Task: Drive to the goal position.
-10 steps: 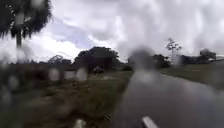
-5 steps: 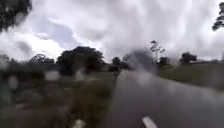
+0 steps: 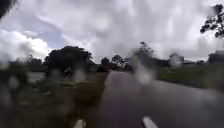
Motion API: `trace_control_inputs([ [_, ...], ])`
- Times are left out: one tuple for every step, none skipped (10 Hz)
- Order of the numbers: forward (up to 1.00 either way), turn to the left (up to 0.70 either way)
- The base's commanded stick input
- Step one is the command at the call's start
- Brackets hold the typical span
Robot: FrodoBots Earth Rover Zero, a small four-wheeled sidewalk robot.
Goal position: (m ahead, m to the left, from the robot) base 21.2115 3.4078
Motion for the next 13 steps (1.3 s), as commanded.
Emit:
trace_control_inputs([
  [0.7, -0.2],
  [0.7, -0.3],
  [0.7, -0.35],
  [0.7, -0.35],
  [0.7, -0.23],
  [0.7, -0.04],
  [0.7, 0.0],
  [0.7, 0.0],
  [0.7, 0.0],
  [0.7, 0.0],
  [0.7, 0.0],
  [0.7, 0.0],
  [0.7, 0.0],
])
